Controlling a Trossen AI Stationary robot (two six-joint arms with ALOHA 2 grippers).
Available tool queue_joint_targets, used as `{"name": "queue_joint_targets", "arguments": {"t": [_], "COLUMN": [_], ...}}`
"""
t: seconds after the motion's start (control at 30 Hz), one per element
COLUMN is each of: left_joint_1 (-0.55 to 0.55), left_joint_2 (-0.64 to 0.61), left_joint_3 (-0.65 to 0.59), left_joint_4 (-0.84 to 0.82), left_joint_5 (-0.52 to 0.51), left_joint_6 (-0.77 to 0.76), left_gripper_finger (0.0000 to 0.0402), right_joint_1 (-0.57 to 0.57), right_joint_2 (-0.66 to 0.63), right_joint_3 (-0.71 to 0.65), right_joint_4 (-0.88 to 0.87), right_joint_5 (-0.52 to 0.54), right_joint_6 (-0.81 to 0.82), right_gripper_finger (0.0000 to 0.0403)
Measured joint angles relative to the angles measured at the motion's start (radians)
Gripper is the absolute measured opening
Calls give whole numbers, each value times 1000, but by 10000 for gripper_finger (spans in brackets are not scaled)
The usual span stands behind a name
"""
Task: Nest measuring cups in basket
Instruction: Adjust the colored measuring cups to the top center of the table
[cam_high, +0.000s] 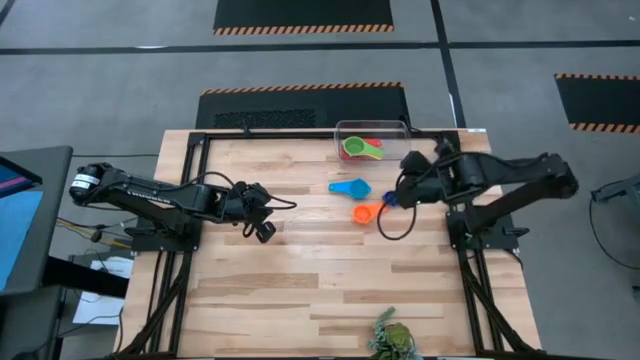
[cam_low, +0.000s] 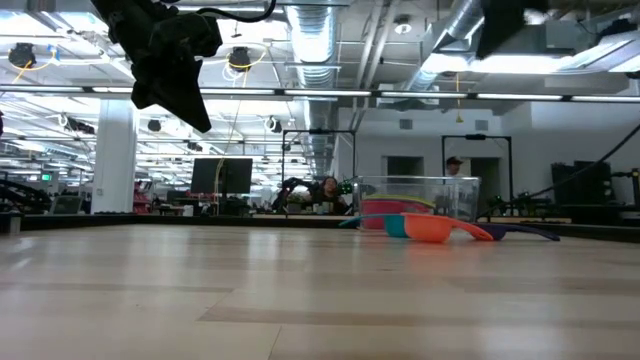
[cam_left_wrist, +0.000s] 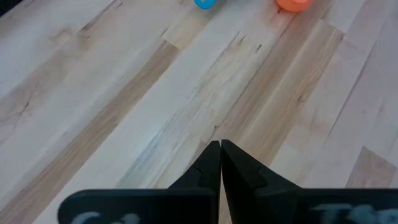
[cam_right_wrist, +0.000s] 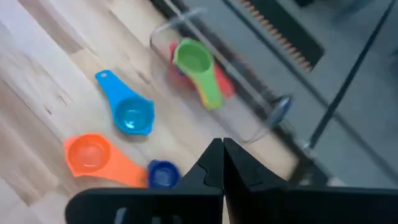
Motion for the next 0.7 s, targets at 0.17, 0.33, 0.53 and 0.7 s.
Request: {"name": "queue_joint_targets", "arguments": {"t": [0.17, 0.33, 0.53, 0.7], "left_joint_1": [0, 0, 0, 2], "left_joint_2": [0, 0, 0, 0], "left_joint_3": [0, 0, 0, 0], "left_joint_4": [0, 0, 0, 43], "left_joint_5": [-1, -13, 21, -24], "left_joint_6": [0, -66, -118, -106], "left_gripper_finger": [0, 0, 0, 0], "right_joint_1": [-58, -130, -218, -349], "right_joint_2": [-69, -66, -23, -15], "right_joint_3": [-282, -433, -469, -472], "right_joint_4": [356, 674, 873, 937], "right_joint_5": [-127, -232, -322, -450], "right_joint_6": [-48, -170, -363, -552], "right_gripper_finger": [17, 21, 18, 19]}}
